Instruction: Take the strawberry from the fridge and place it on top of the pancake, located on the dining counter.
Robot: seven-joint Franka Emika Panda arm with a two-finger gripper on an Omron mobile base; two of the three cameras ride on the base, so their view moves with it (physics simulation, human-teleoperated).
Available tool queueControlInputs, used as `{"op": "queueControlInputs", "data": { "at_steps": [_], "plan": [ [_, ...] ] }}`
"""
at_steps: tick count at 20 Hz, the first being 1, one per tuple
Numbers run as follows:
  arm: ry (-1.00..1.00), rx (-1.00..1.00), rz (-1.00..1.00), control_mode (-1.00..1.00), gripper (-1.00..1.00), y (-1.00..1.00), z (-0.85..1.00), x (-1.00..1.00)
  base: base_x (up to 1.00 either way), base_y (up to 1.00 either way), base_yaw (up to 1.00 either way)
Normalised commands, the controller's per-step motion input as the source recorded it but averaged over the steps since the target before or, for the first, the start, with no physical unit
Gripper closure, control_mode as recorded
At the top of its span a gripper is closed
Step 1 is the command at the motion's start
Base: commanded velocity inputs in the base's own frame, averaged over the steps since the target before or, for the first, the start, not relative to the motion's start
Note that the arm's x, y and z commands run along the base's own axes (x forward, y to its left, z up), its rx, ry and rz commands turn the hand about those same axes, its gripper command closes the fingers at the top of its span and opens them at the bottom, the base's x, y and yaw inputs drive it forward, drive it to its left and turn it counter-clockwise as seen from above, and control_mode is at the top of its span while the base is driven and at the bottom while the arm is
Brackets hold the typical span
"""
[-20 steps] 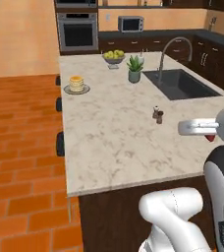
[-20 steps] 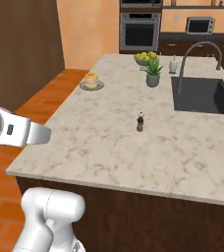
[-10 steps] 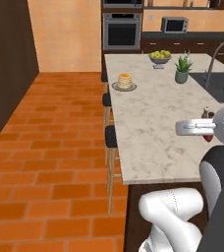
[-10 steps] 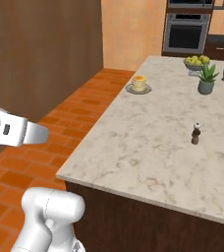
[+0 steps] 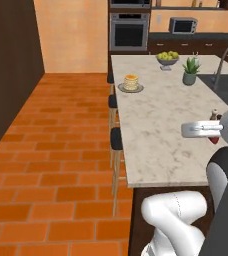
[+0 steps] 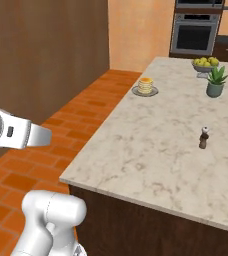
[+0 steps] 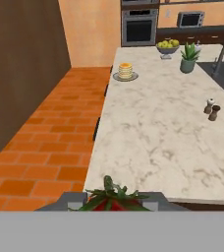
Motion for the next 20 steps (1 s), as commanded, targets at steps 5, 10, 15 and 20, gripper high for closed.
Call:
{"op": "queueControlInputs", "data": {
  "at_steps": [5,10,15,20],
  "plan": [
    [0.0,0.0,0.0,1.0,1.0,0.0,0.0,0.0,-0.69,0.76,0.0],
    [0.0,0.0,0.0,1.0,1.0,0.0,0.0,0.0,-1.0,-0.73,-0.01],
    [0.0,0.0,0.0,1.0,1.0,0.0,0.0,0.0,-0.64,0.6,0.05],
    [0.0,0.0,0.0,1.0,1.0,0.0,0.0,0.0,0.23,0.95,0.34]
  ]
}}
